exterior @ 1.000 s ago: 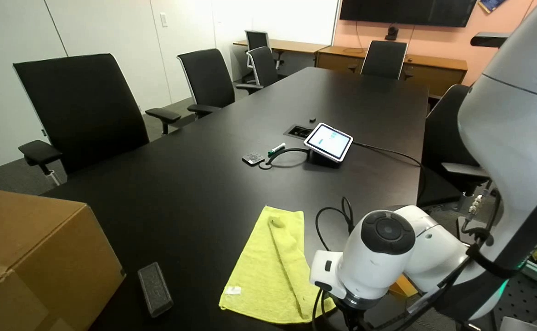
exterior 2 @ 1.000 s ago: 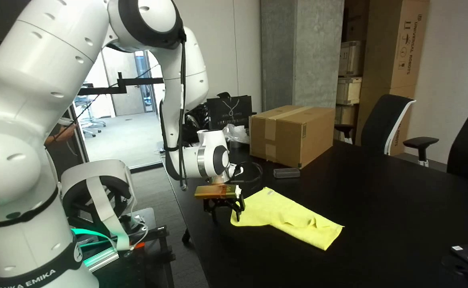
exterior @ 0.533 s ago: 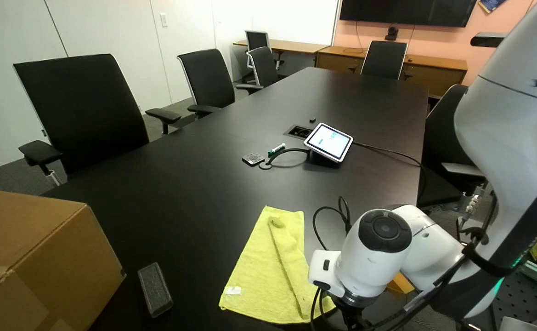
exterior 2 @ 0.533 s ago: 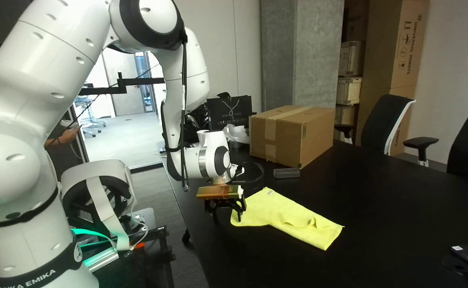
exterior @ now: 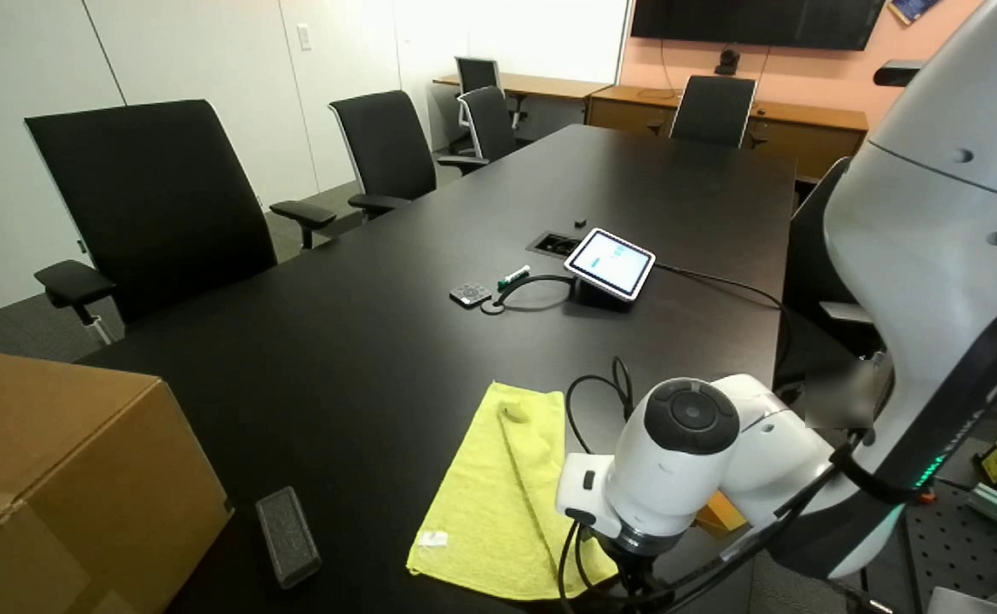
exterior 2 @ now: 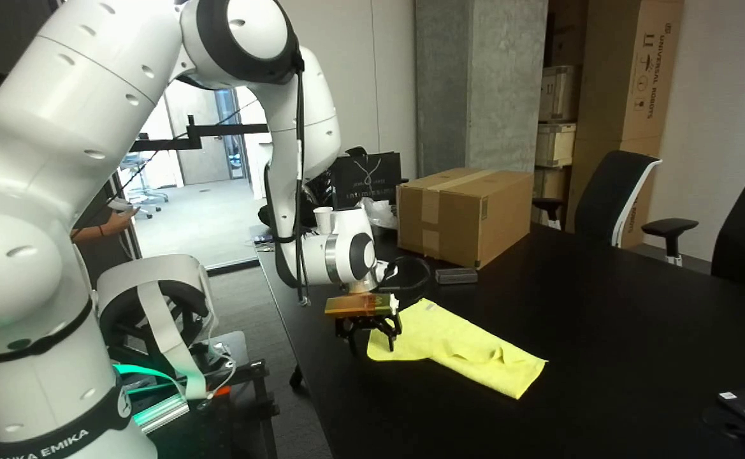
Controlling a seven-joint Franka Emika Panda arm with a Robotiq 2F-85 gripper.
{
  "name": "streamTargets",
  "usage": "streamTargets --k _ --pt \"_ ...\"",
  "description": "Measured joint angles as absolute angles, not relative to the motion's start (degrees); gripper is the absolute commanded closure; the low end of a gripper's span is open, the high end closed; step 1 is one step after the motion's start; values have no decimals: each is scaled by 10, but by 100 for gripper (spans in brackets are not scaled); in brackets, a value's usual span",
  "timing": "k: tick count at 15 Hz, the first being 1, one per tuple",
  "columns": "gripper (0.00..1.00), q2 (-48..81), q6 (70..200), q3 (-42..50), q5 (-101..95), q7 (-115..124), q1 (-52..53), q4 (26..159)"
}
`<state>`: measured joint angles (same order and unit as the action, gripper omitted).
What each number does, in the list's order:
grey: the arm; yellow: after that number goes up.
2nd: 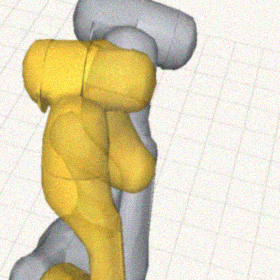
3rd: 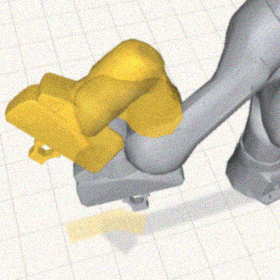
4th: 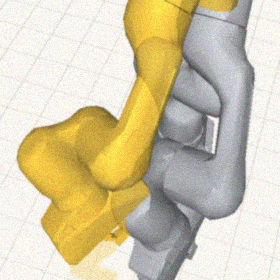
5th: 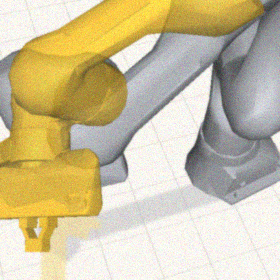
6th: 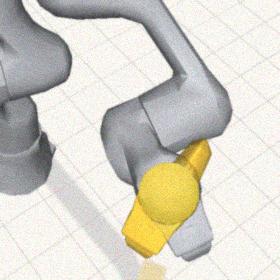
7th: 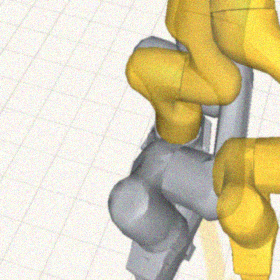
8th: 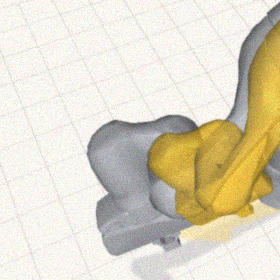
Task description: Fold the towel on the table
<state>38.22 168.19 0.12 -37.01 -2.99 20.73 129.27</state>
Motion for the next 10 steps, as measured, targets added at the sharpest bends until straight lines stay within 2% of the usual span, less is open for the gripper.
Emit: streamTargets --k 6,7,9,10 --pt "1 408 1675 -1 -350 -61 185 1256" --pt "22 410 1673 -2 -345 -66 182 1252" --pt "30 413 1668 -3 -339 -72 179 1246" --pt "37 413 1665 -3 -335 -75 178 1245"
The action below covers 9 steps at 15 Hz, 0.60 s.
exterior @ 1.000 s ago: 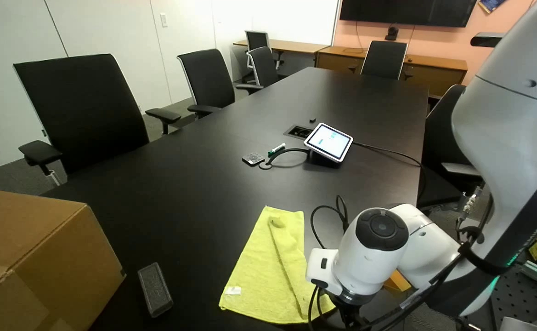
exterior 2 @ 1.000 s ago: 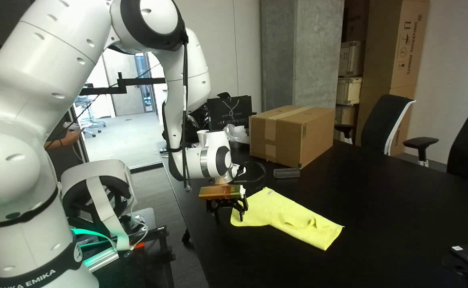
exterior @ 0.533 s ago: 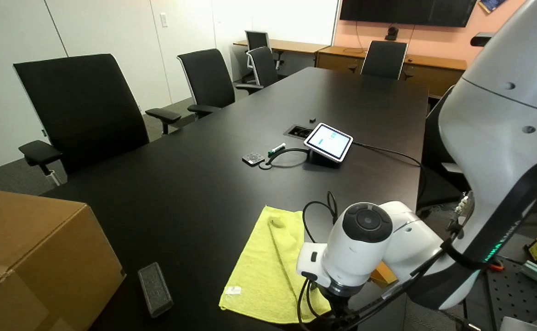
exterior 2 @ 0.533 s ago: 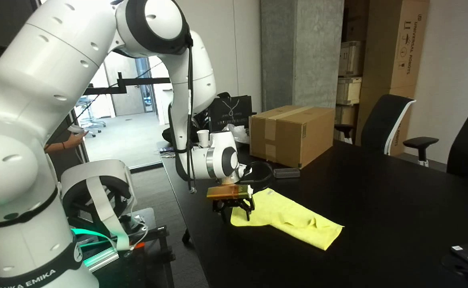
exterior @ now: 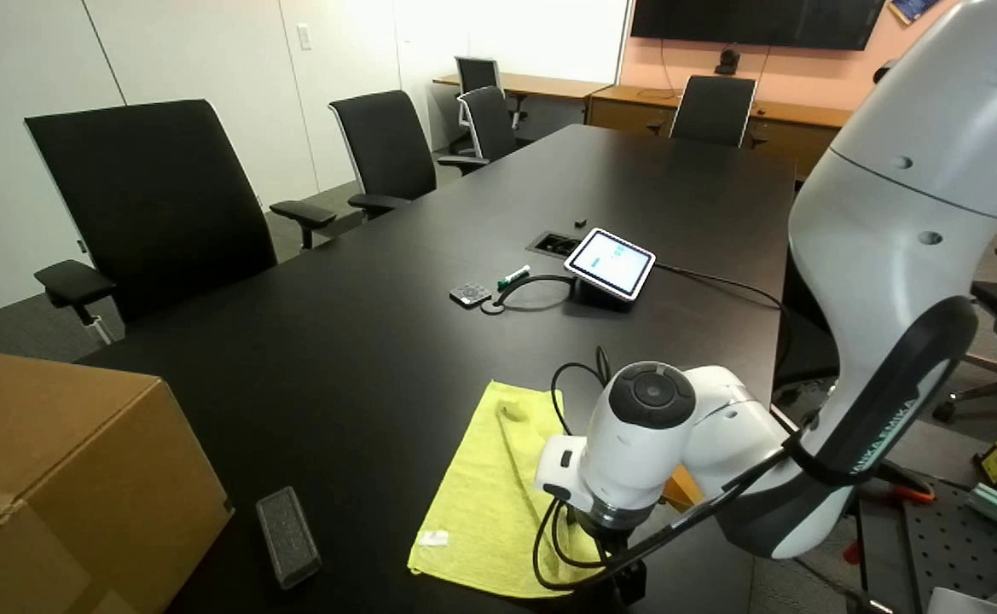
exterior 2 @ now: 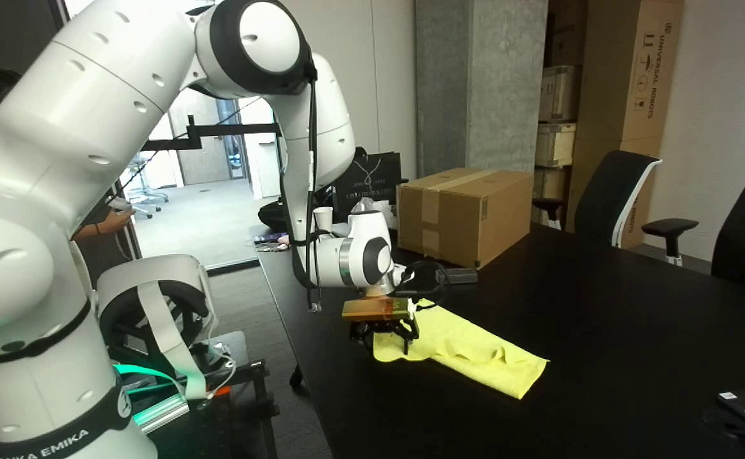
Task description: Fold the towel on the table
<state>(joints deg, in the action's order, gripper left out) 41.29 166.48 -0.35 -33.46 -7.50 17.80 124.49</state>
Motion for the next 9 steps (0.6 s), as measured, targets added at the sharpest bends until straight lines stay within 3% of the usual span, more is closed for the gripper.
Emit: streamTargets --k 7,9 --pt "91 409 1627 -3 -329 -80 184 1230" --pt "97 403 1611 -3 -329 -79 190 1230"
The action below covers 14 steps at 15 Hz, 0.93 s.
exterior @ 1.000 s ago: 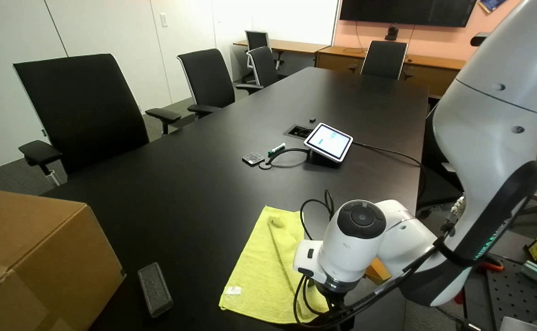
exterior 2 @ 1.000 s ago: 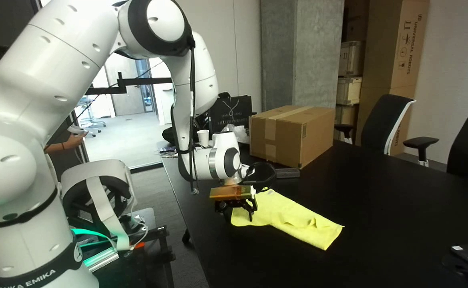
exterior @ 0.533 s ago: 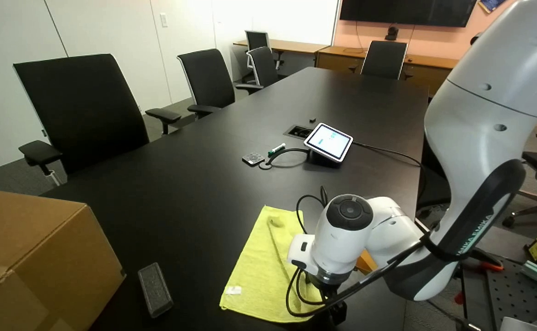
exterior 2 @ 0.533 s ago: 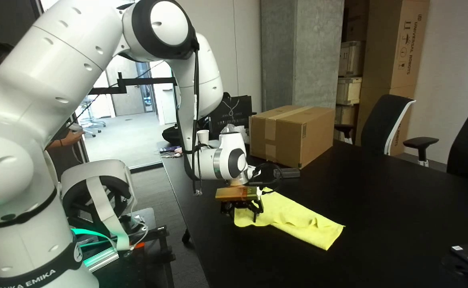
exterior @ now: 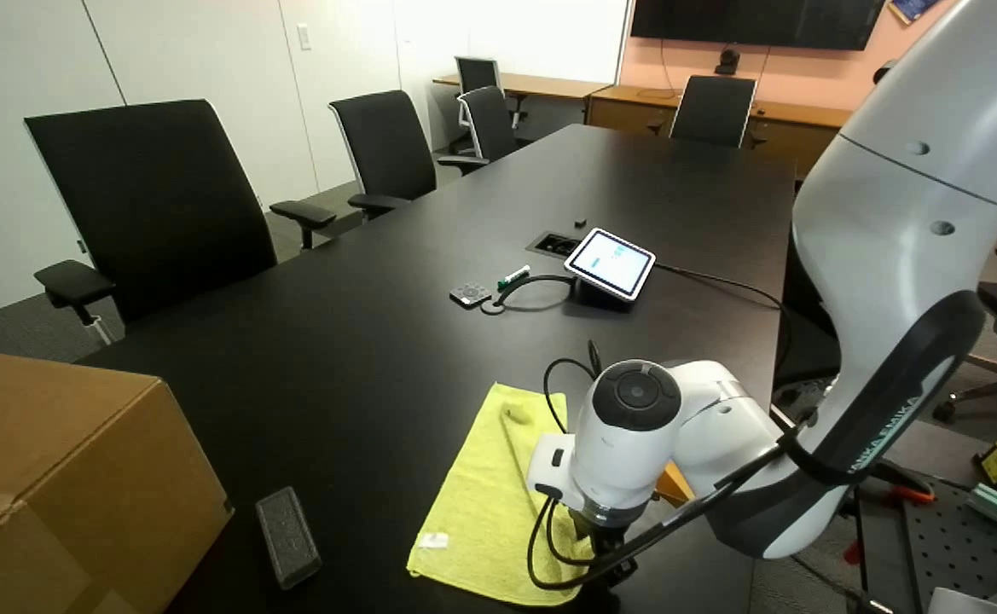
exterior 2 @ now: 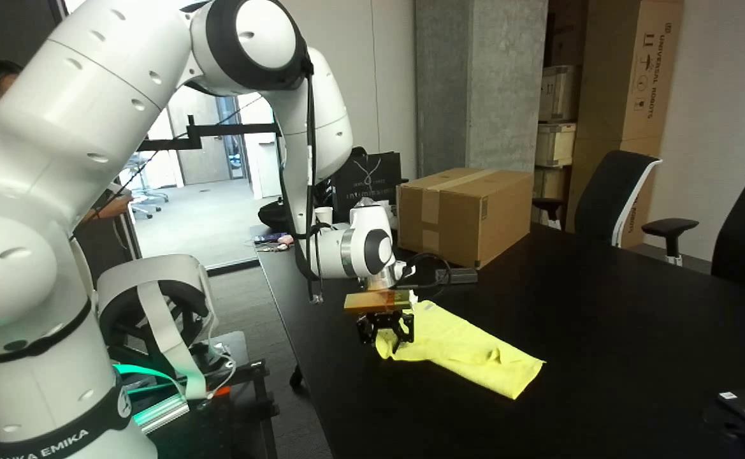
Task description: Fold the towel on the table
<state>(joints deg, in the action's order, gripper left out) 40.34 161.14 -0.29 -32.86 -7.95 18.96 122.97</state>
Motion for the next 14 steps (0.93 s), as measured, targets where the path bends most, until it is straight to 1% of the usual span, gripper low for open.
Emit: streamTargets --k 1,3,10,14 --pt "99 400 1603 -3 -329 -79 193 1230" --pt "95 394 1584 -2 -329 -79 200 1229" --pt "96 353 1492 -3 -341 -77 222 1229" --pt "97 326 1430 -4 -392 -59 238 1224"
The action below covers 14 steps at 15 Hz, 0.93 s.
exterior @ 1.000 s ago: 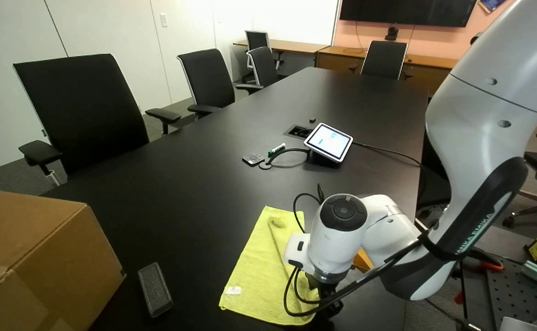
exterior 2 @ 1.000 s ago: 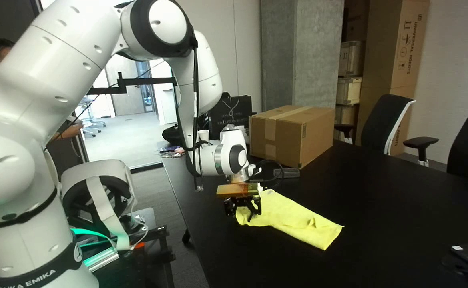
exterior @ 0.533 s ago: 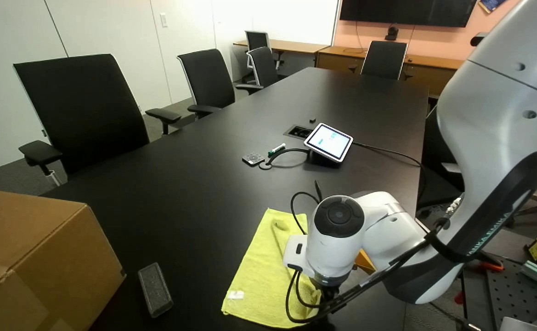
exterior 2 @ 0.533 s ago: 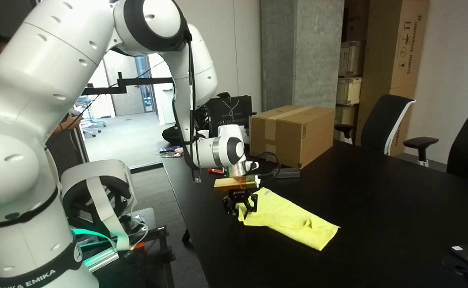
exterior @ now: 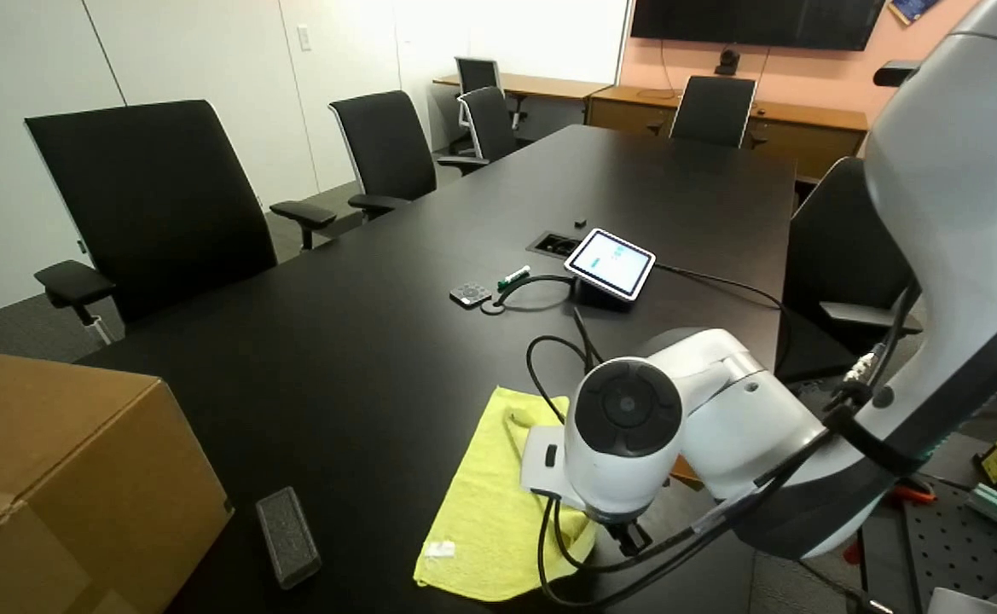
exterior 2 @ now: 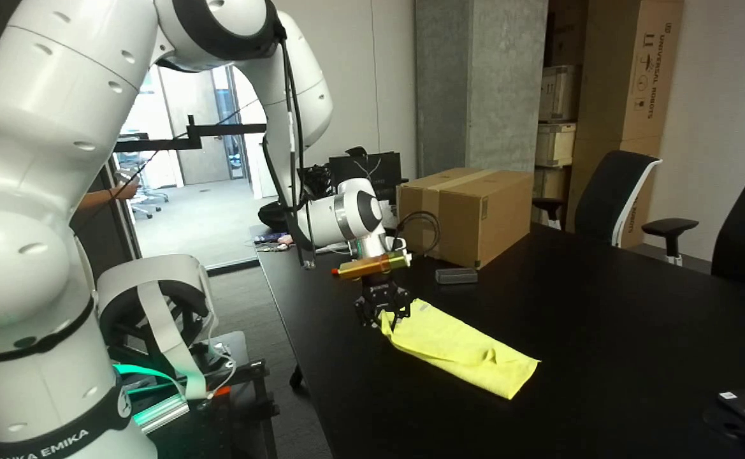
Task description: Fold the towel on the table
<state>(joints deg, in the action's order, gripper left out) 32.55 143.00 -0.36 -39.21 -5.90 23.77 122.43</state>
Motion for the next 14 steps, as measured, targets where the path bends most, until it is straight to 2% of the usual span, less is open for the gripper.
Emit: streamTargets --k 14 --pt "98 366 1312 -50 -675 123 269 1089"
